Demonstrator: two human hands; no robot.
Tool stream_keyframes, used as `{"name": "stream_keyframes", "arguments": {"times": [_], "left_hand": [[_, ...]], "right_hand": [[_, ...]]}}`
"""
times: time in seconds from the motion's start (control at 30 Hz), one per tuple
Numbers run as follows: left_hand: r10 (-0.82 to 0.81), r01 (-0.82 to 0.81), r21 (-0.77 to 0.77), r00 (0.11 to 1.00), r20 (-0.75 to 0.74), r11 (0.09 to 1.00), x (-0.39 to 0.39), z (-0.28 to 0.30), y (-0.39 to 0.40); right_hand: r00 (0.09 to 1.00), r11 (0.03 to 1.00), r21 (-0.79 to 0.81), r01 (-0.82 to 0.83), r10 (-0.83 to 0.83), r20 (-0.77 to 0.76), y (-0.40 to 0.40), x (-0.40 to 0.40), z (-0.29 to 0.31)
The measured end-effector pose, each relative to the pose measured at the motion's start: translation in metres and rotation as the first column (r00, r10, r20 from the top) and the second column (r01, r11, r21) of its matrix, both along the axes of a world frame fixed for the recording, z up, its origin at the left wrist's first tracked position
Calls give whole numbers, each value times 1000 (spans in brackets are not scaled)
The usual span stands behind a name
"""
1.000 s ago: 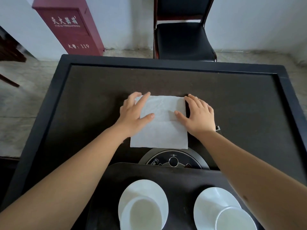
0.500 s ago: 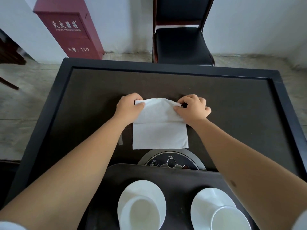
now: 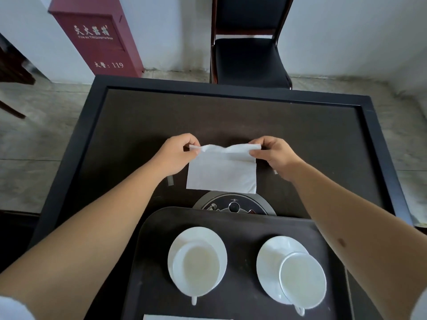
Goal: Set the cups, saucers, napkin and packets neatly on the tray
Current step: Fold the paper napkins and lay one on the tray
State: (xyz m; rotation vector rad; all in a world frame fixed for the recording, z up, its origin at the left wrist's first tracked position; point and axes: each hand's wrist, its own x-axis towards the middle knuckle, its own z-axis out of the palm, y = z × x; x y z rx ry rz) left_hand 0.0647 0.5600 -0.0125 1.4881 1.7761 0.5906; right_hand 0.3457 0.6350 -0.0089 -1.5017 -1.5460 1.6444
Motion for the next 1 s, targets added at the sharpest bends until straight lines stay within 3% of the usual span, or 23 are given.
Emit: {"name": "stream_keyframes", "arguments": {"times": [0.1,0.2,0.3,0.37,0.47,0.53,0.73,1.0], "left_hand": [[-56,57,19,997,-45,998,2,0,-28],[-155,174,120,975,-158,977,3,4,-47],[-222,241,96,960,-171,966,1,6,-59],[-155,164,67,980,-121,984,2,8,-57],[0,1,6,987,-163,1000,10,9,-44],[36,-54,-88,980,-194,995,16,7,-34],[71,-120,-172,961,-269,978,23,-4,-23],[139,-160,-102,972,-187,982,21,-9,-27]], "right_hand": [[994,993,75,-88,82,78,-23,5,5],[929,936,216,-276,202,311,-44,9,3],[799,886,132,-444,325,506,-53,17,2],[816,911,105,-398,299,494,-54,18,0],[929,980,125,-152,98,357,-53,10,-2],[909,986,149,-76,8,417,-50,3,-8],[730,979,149,-142,2,683,-45,-18,-21],[729,962,181,-205,26,684,-47,-15,-28]]}}
